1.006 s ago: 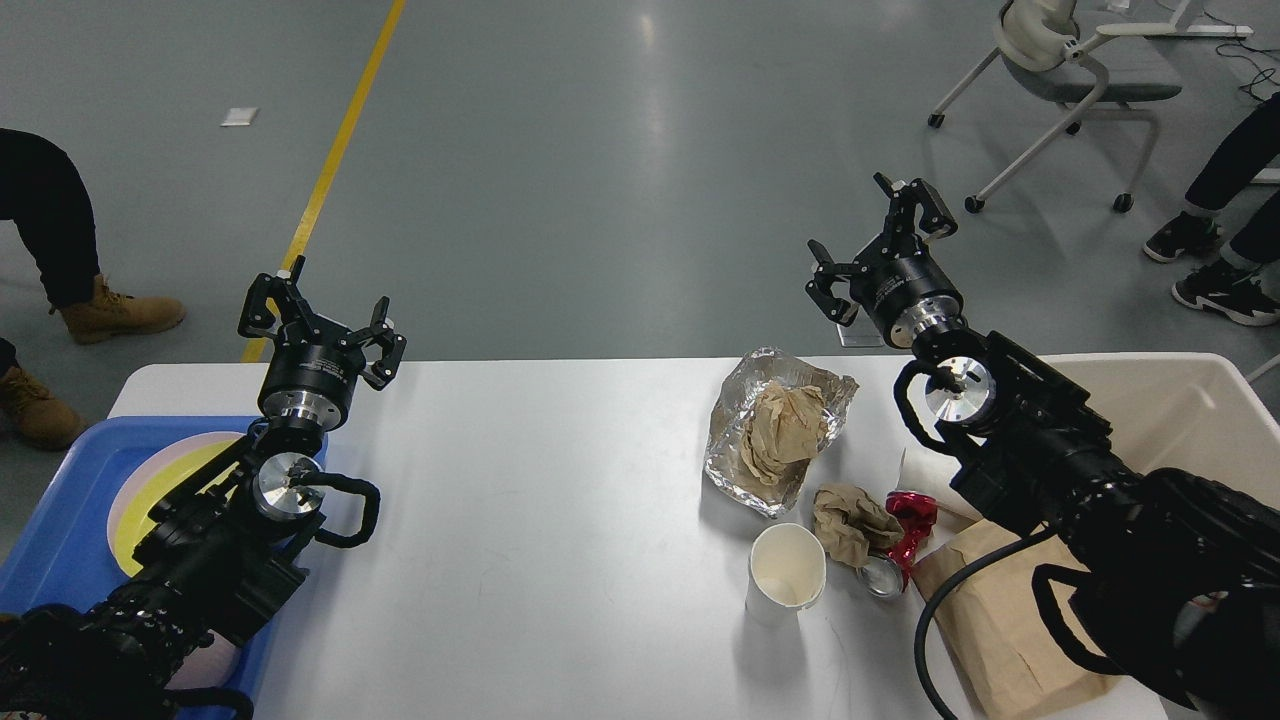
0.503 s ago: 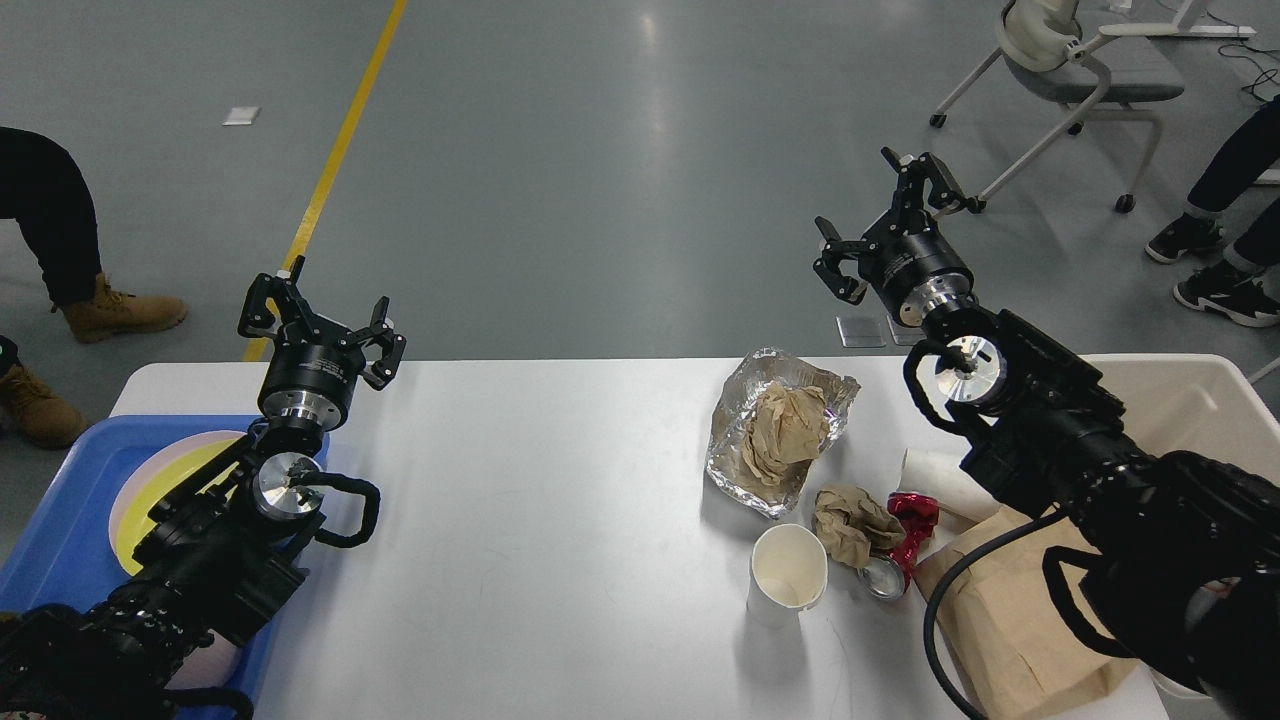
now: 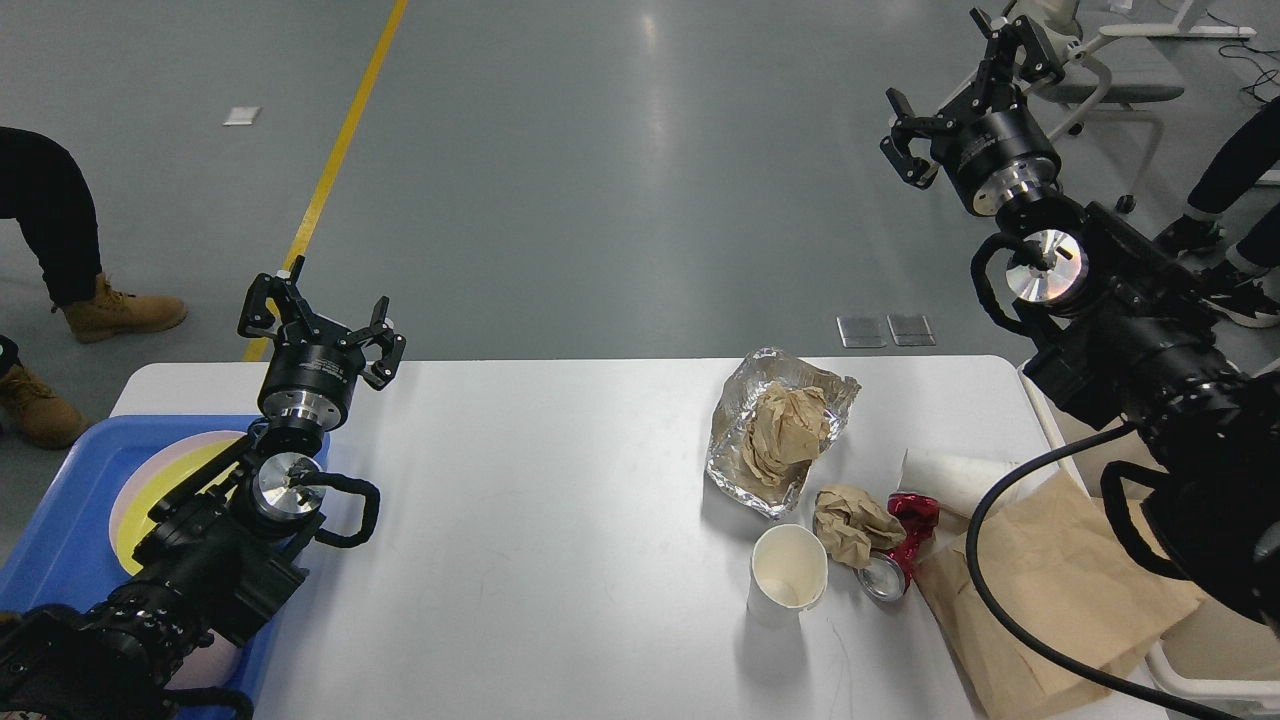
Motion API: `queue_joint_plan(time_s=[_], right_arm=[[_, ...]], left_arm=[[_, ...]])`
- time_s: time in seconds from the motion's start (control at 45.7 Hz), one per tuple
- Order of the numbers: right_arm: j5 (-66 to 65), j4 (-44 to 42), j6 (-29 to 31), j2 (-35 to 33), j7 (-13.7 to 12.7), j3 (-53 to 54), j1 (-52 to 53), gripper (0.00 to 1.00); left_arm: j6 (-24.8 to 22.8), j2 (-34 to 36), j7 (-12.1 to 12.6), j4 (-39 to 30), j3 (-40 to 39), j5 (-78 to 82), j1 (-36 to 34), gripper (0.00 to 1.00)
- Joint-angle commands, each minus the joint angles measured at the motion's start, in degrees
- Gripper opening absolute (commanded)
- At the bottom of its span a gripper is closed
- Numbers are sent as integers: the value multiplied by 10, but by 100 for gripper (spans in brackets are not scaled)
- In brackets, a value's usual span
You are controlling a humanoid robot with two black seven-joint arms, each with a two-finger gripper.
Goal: Tidy desktop
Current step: 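Raise the right gripper up and away from the bin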
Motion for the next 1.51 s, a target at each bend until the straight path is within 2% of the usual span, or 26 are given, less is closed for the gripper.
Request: queue_joint_plan(time_s=[0.0,0.306,0.459,0.591,0.744,0.984,1.072,1.225,1.378,1.488], right_arm=[[-2,1,4,0,0,-9,2,100],[-5,0,7,-4,2,-13,-8,100],[-11,2,8,-63,1,-50,8,100],[-55,-2,8,-148,1,-178,73,100],[-101,15,8,-214,1,-395,133,100],[-104,106,8,-247,0,-769,265,100],[-104,145,8,-249,1,-874,305,100],[-104,265,8,-248,1,-986,378,100],[-104,356,9,-241,1,-1037,426,100],[-104,401,24,-208,0,-1064,442,100]], left_arm=[[0,0,0,0,0,0,-1,96],[1,0,0,0,0,0,0,96],[0,0,0,0,0,0,0,96],[0,0,0,0,-1,0,0,96],[0,0,0,0,-1,0,0,96],[0,0,0,0,0,0,0,96],[0,0,0,0,0,0,-1,96],[1,0,0,0,0,0,0,96],[0,0,0,0,0,0,0,96],[0,0,0,0,-1,0,0,96]])
